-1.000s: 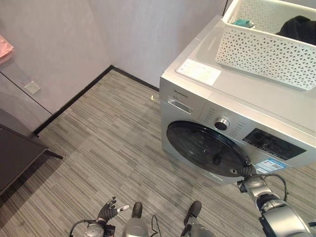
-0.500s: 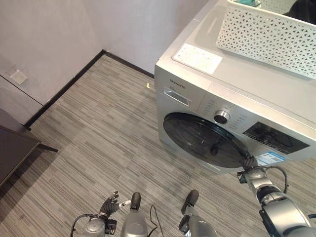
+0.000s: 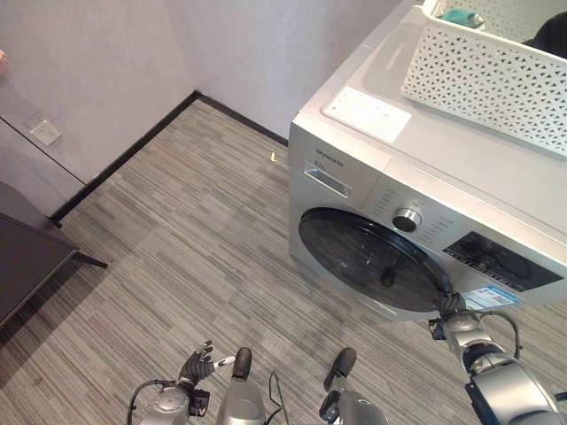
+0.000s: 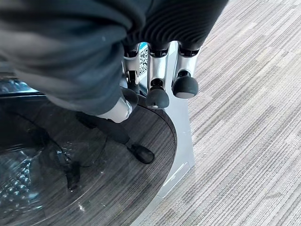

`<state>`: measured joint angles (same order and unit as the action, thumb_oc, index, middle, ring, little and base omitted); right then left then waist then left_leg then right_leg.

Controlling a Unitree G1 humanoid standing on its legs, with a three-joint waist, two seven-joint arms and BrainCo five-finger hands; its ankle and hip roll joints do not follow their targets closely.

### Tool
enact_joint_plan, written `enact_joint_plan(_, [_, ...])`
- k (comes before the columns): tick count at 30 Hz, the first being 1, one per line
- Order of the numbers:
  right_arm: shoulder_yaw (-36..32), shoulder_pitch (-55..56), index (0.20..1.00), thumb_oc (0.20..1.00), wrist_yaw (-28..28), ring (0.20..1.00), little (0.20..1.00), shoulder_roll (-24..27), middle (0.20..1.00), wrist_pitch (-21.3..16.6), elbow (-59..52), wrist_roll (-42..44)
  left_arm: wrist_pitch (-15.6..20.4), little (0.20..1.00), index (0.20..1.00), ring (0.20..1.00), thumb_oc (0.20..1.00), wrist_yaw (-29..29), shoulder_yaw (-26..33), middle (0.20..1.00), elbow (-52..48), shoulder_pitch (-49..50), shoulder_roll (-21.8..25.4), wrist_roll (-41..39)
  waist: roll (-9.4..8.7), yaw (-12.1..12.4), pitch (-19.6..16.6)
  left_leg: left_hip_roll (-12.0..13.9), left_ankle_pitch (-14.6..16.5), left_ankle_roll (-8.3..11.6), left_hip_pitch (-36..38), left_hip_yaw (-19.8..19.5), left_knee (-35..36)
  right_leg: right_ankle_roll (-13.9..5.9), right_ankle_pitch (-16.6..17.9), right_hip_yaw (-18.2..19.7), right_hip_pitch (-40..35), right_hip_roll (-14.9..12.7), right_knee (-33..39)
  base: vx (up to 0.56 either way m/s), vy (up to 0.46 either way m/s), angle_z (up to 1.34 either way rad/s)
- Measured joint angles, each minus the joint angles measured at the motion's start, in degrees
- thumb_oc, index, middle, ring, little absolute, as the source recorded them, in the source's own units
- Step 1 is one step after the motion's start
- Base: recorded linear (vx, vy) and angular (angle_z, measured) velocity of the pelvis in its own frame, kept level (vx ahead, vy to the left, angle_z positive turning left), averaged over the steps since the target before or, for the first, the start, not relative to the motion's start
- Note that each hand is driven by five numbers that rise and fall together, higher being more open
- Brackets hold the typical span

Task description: Grab the laundry basket,head to the washer,open it,put in the laundry and shut it.

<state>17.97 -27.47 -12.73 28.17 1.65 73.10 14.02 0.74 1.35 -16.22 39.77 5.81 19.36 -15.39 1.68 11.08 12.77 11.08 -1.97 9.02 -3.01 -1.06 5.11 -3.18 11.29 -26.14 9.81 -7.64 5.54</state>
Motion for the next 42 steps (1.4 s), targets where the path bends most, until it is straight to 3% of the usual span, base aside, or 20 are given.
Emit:
enact_joint_plan(19, [3.71,0.6,0.2,0.2,1.57,0.2,0.2,-0.11,0.2,1.39,0.25,1.35,-0.06,1.0,1.0,1.0,1.0,-0.41,-0.07,1.0,2.02,-0.39,-0.04,0.18,-1.05,0.73,-0.86,0.57,0.1,0.18,1.14,0.05,0.03,0.47,0.04,0.0,-1.08,0.61,-0.46,0.0,0.0,0.0])
enact_joint_plan(23, [4.14,3.32,0.2,0.2,2.68,0.2,0.2,-1.02,0.2,1.33,-0.19,4.6,-0.05,1.0,1.0,1.0,1.0,-0.04,0.01,1.0,4.34,-0.48,-0.61,0.07,-1.58,0.78,-2.66,0.58,0.11,0.19,1.17,0.09,0.04,0.45,0.03,-0.02,-1.12,0.62,-0.47,0.0,0.0,0.0])
enact_joint_plan(26, [5.22,7.77,0.2,0.2,6.2,0.2,0.2,-4.56,0.2,1.33,-0.24,6.97,-0.03,1.0,1.0,1.0,1.0,0.19,0.1,1.0,5.53,-0.85,-0.83,-0.06,-2.78,0.43,-3.46,0.68,0.34,0.46,1.97,0.09,0.05,0.22,-0.17,0.02,-1.9,0.68,-0.4,0.0,0.005,-0.02])
enact_joint_plan(29, [5.89,12.48,0.2,0.2,11.12,0.2,0.2,-11.47,0.2,1.31,-0.31,9.03,0.03,1.0,1.0,1.0,1.0,0.27,0.08,1.0,6.59,-1.92,-1.35,-0.48,-3.79,0.38,-4.23,0.46,0.91,0.18,1.81,0.15,0.07,-0.03,-0.74,0.17,-1.89,0.38,-0.01,0.01,0.012,0.0])
enact_joint_plan(32, [7.82,15.76,0.2,0.2,15.85,0.2,0.2,-21.58,0.2,1.88,-0.48,9.96,0.03,1.0,1.0,1.0,1.0,0.59,-0.33,1.0,6.62,-2.16,-1.86,-0.52,-3.55,0.5,-4.12,-0.33,1.09,0.33,1.08,0.02,-0.19,-0.21,-0.62,0.34,-1.47,-0.4,0.0,0.01,0.018,0.03])
enact_joint_plan(34, [8.82,15.98,0.2,0.2,16.6,0.2,0.2,-24.96,0.2,2.2,-0.22,9.88,0.07,1.0,1.0,1.0,1.0,0.71,-0.31,1.0,6.71,-2.45,-1.98,-0.67,-2.81,0.55,-3.83,-0.63,0.99,0.18,0.64,-0.02,-0.39,-0.33,-0.54,0.55,-0.76,-0.7,0.0,0.01,0.009,0.03])
enact_joint_plan(35, [9.21,15.78,0.269,0.269,16.67,0.269,0.269,-26.68,0.269,2.45,-0.16,9.84,0.07,1.0,1.0,1.0,1.0,0.9,-0.33,1.0,7.12,-2.44,-2.31,-2.13,-1.59,0.49,-3.2,-0.85,0.77,-0.1,-0.07,-0.17,-0.84,-0.63,-0.31,0.55,-0.57,-1.13,-0.01,0.03,0.022,0.07])
enact_joint_plan(36, [9.33,15.88,0.542,0.542,16.52,0.542,0.542,-26.7,0.542,2.59,-0.06,9.52,0.08,1.0,1.0,1.0,1.0,1.18,-0.32,1.0,6.98,-2.2,-2.37,-2.36,-1.23,0.57,-3.33,-1.04,0.58,-0.35,-0.1,-0.14,-0.94,-0.99,-0.03,0.56,-0.44,-1.37,-0.01,0.03,0.02,0.07])
enact_joint_plan(37, [9.05,15.82,0.661,0.661,16.31,0.661,0.661,-26.18,0.661,2.54,0.0,9.24,0.09,1.0,1.0,1.0,1.0,1.65,-0.28,1.0,6.99,-1.6,-2.31,-2.61,-1.17,0.55,-3.37,-1.04,0.57,-0.37,-0.08,-0.07,-0.93,-1.05,0.06,0.56,-0.54,-1.39,0.0,0.03,0.011,0.0])
enact_joint_plan(38, [8.43,15.97,0.711,0.711,15.98,0.711,0.711,-25.57,0.711,2.48,-0.07,8.68,0.09,1.0,1.0,1.0,1.0,1.99,-0.26,1.0,6.91,-1.12,-2.28,-2.61,-1.27,0.53,-3.33,-1.01,0.57,-0.37,-0.08,-0.07,-0.88,-1.05,0.06,0.56,-0.62,-1.34,0.0,0.0,0.0,0.0])
enact_joint_plan(39, [8.23,15.94,0.9,0.9,15.36,0.9,0.9,-24.99,0.9,2.46,-0.1,8.09,0.09,1.0,1.0,1.0,1.0,2.13,-0.3,1.0,6.8,-1.05,-2.29,-2.61,-1.39,0.53,-3.29,-1.01,0.57,-0.37,-0.08,-0.07,-0.84,-1.05,0.06,0.55,-0.63,-1.31,0.0,0.0,0.0,0.0])
enact_joint_plan(40, [7.54,15.86,1.0,1.0,14.72,1.0,1.0,-23.71,1.0,2.28,-0.07,7.3,0.02,1.0,1.0,1.0,1.0,2.19,-0.34,1.0,6.14,-0.98,-2.24,-2.41,-1.63,0.55,-3.18,-0.98,0.56,-0.39,0.03,-0.07,-0.83,-1.06,0.08,0.52,-0.62,-1.29,0.0,0.03,-0.003,0.02])
enact_joint_plan(42, [6.66,15.76,1.0,1.0,13.86,1.0,1.0,-21.84,1.0,2.04,0.02,6.93,0.14,1.0,1.0,1.0,1.0,2.31,-0.23,1.0,2.32,-0.43,-1.41,-1.87,-1.92,0.57,-3.19,-1.07,0.56,-0.4,0.1,-0.09,-0.77,-1.22,0.21,0.46,-0.69,-1.23,0.0,0.05,-0.008,0.02])
